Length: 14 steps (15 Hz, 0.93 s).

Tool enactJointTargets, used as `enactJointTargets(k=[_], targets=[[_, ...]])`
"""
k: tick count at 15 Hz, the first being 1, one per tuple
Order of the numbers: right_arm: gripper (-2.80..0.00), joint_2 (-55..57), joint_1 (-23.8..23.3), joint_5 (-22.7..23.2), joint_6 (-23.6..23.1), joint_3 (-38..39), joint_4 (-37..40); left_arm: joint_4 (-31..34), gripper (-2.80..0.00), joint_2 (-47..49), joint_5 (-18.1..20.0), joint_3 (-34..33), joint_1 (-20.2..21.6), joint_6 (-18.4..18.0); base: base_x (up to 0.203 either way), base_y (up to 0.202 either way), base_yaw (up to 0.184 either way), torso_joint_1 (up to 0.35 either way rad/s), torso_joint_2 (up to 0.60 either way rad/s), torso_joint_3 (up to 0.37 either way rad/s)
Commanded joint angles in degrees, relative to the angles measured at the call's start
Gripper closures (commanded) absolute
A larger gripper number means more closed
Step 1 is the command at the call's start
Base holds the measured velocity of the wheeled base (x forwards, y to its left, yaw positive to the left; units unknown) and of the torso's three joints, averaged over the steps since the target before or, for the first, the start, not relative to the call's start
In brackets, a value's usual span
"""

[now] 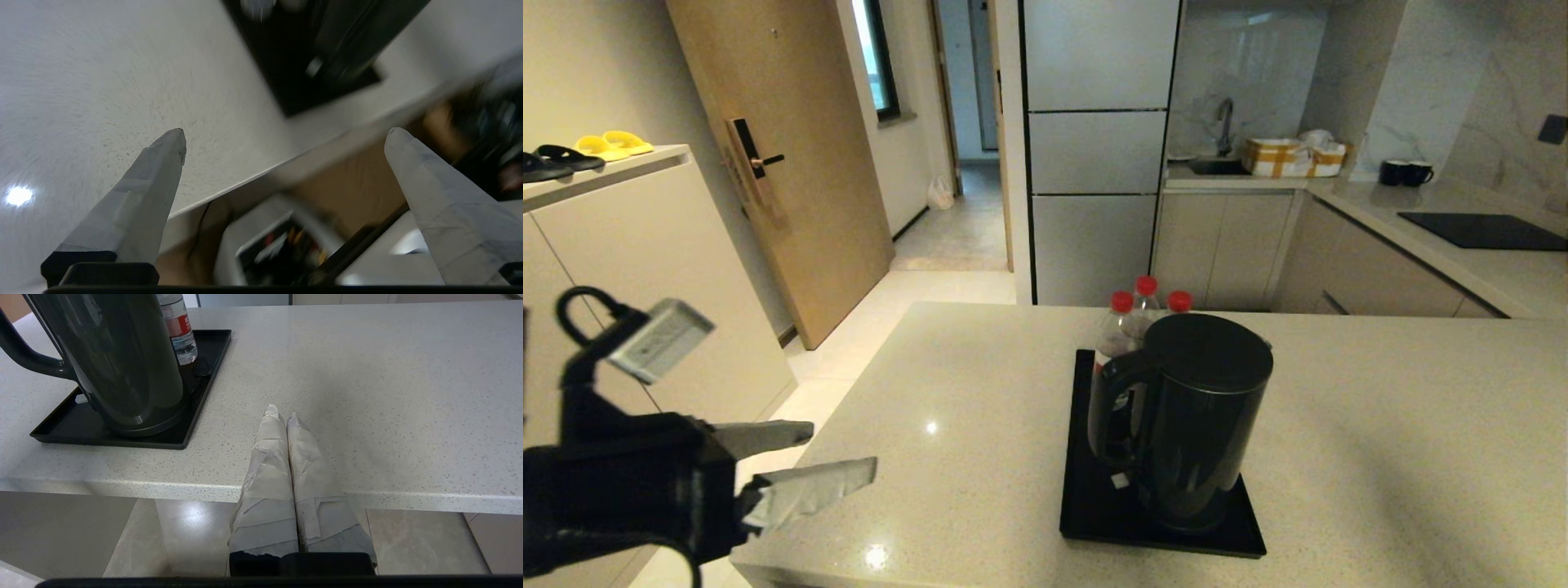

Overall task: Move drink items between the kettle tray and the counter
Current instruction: Pick up the kettle

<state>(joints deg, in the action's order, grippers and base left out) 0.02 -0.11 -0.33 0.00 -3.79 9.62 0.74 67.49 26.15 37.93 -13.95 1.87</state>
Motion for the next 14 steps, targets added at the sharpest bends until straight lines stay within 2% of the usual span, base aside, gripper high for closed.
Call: enactJointTargets(k=[1,2,4,6,7,10,14], targets=[[0.0,0.0,0.0,0.0,0.0,0.0,0.0,-3.4,-2.8,14.9,0.6,-0.4,-0.9,-6.0,0.0,0.0,0.0,0.0,0.0,0.0],[0.0,0.0,0.0,0.0,0.0,0.0,0.0,-5.7,-2.8,16.7,0.7,-1.1,-1.1,-9.1,0.0,0.0,0.0,0.0,0.0,0.0],[0.0,0.0,0.0,0.0,0.0,0.0,0.0,-10.5,-2.8,21.1,-0.2,-2.2,-3.1,-10.7,0.0,0.0,0.0,0.0,0.0,0.0],[0.0,0.0,0.0,0.0,0.0,0.0,0.0,-13.7,-2.8,23.1,-3.7,-3.2,-5.6,-10.7,0.0,0.0,0.0,0.0,0.0,0.0],[0.0,0.0,0.0,0.0,0.0,0.0,0.0,-14.0,-2.8,23.2,-4.0,-3.3,-5.8,-10.6,0.0,0.0,0.0,0.0,0.0,0.0],[0.0,0.0,0.0,0.0,0.0,0.0,0.0,-26.9,-2.8,24.9,-7.1,-9.0,-10.0,-10.6,0.0,0.0,0.0,0.0,0.0,0.0],[0.0,0.0,0.0,-0.1,0.0,0.0,0.0,-27.8,-2.8,25.6,-7.7,-7.4,-10.7,-8.5,0.0,0.0,0.0,0.0,0.0,0.0]])
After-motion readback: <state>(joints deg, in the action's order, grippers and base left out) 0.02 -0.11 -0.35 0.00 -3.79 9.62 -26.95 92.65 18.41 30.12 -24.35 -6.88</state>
